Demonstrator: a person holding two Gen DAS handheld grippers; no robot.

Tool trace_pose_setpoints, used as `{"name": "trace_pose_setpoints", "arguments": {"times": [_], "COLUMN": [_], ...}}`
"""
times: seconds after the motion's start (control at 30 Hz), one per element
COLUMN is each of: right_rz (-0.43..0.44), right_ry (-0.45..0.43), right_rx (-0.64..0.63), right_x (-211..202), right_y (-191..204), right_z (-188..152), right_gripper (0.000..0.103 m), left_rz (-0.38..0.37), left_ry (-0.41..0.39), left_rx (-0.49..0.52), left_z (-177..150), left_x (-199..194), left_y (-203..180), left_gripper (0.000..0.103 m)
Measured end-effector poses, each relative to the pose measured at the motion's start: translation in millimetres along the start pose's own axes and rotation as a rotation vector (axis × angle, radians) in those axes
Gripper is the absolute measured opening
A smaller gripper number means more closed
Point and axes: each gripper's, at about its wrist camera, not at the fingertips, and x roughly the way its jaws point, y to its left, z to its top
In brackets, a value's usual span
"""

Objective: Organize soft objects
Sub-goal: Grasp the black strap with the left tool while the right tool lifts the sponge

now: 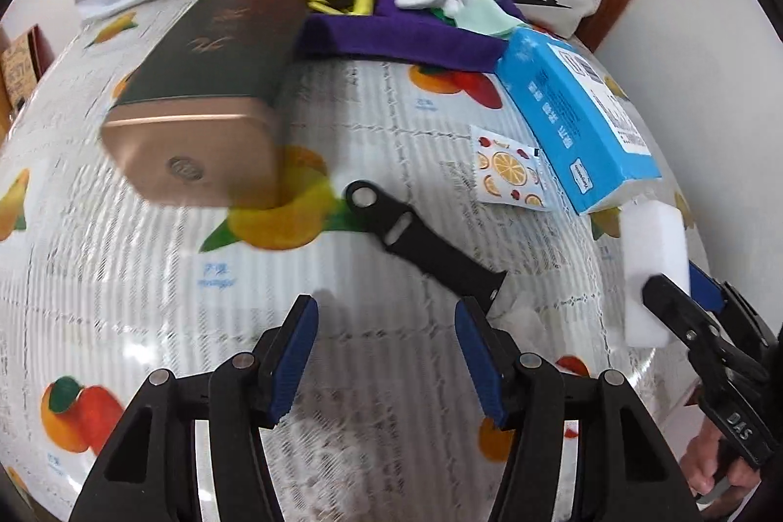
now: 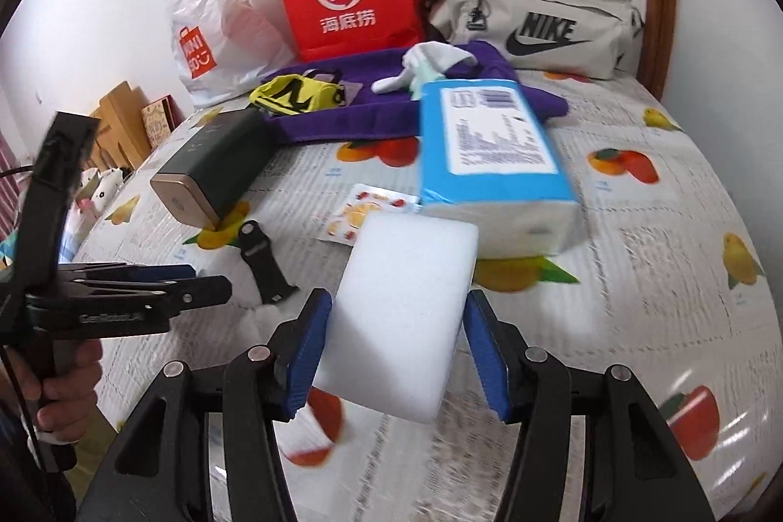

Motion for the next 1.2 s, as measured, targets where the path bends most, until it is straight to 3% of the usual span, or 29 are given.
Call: {"name": "trace_pose_setpoints", "arguments": {"times": [0.1,0.53,0.7,0.77,0.83,0.9,1.2], "right_rz": [0.015,0.019,0.024,0.028,0.033,0.04,0.026], "right_ry": [0.003,-0.006,-0.021,-0.022,-0.022,-0.018,-0.01], "right_rx": [0.024,0.12,0.127,0.123,0.121,0.12,0.114], "right_x": [-0.4,0.8,-4.6,-5.7,-5.6,-4.8,-1.6], "right_y": [-14.5,-58.3,-60.8,-60.0,-58.6,-57.5,-60.7], "right_z": [-5.0,-14.2,-15.7,-16.5,-17.8,-19.4,-22.8], "right_gripper": [0.055,0.055,0.055,0.055,0.055,0.055,0.055], "left_rz": [0.01,0.038,0.08,0.134,0.158,0.153,0.14], "left_ry": [-0.001,-0.021,-0.006,-0.007,-0.018,-0.014,-0.042], "left_rx": [0.02,0.105,0.117,0.14,0.144,0.152,0.154], "left_z": [4.6,33.6,32.7,26.2,21.1,18.3,17.7], "left_x": [6.2,30.4,31.2,29.9,27.6,23.8,24.3], "left_y": [-11.1,-50.9,-56.1,-57.3,-57.1,-56.0,-52.1], "left_gripper": [0.062,0.062,0.053,0.052,0.042,0.022,0.023]}}
